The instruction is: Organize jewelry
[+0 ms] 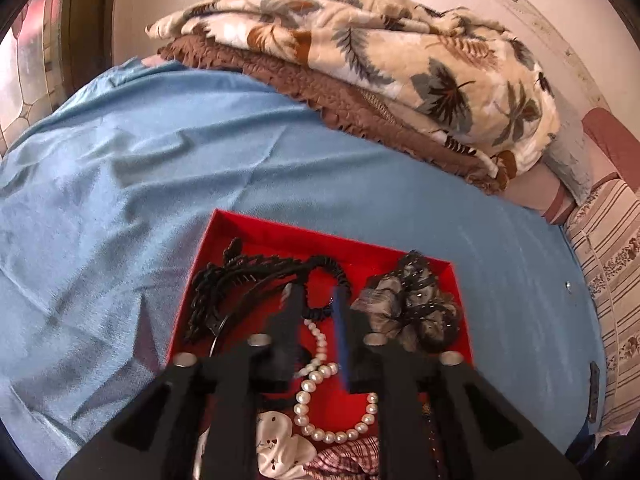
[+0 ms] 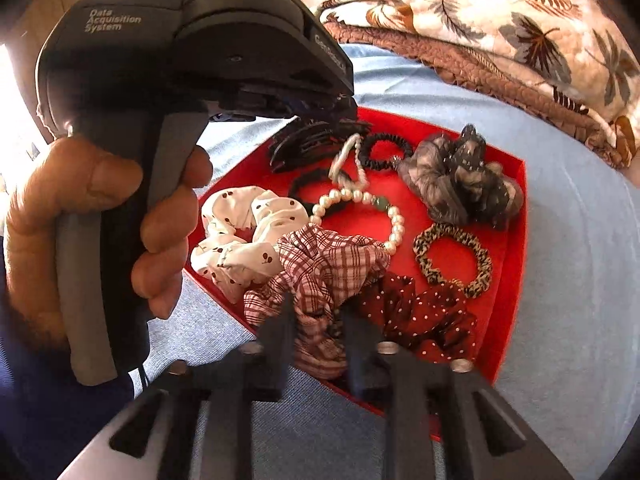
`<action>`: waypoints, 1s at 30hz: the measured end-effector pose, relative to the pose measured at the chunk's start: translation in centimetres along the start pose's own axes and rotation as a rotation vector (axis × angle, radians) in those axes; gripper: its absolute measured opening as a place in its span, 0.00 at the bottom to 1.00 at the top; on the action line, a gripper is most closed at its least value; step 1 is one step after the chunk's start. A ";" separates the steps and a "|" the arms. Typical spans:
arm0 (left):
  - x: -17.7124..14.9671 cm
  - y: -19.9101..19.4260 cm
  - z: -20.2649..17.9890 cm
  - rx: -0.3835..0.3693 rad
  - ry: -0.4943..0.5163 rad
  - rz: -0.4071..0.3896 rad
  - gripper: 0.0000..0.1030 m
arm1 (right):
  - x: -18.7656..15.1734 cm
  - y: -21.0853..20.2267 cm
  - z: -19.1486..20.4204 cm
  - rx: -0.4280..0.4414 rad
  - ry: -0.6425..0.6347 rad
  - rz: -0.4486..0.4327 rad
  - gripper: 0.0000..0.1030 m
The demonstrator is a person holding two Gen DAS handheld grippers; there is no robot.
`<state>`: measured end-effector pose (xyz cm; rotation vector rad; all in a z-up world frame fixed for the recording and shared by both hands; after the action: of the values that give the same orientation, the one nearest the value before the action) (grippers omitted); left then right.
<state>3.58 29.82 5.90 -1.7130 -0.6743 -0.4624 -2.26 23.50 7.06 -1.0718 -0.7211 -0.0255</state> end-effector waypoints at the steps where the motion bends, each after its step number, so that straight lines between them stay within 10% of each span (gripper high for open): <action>1: 0.0 -0.4 0.0 -0.002 0.002 -0.016 0.34 | 0.0 -0.2 0.1 -0.001 -0.005 -0.003 0.40; 7: -0.1 -2.7 -0.5 -0.016 0.013 -0.083 0.52 | -0.8 -2.2 0.7 -0.023 -0.032 -0.032 0.51; 17: -0.1 -7.0 1.4 0.089 -0.039 -0.230 0.62 | 0.5 -3.8 0.2 -0.118 -0.019 -0.092 0.38; 22: 0.0 -7.5 3.0 0.143 -0.074 -0.254 0.64 | 0.7 -0.1 -0.4 -0.092 0.004 0.017 0.37; 30: -0.5 -8.0 3.1 0.208 -0.058 -0.276 0.70 | -0.1 -5.1 -1.2 -0.115 0.019 -0.076 0.48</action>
<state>-2.21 33.95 10.76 -1.4476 -0.9731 -0.5160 -3.52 19.90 10.69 -1.1520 -0.7499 -0.1434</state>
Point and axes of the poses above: each gripper's, at about its wrist camera, not at the fingertips, and y roughly the way its jaws point, z to its left, x to its top, the point moved 3 cm from there along y, roughly the way its jaws point
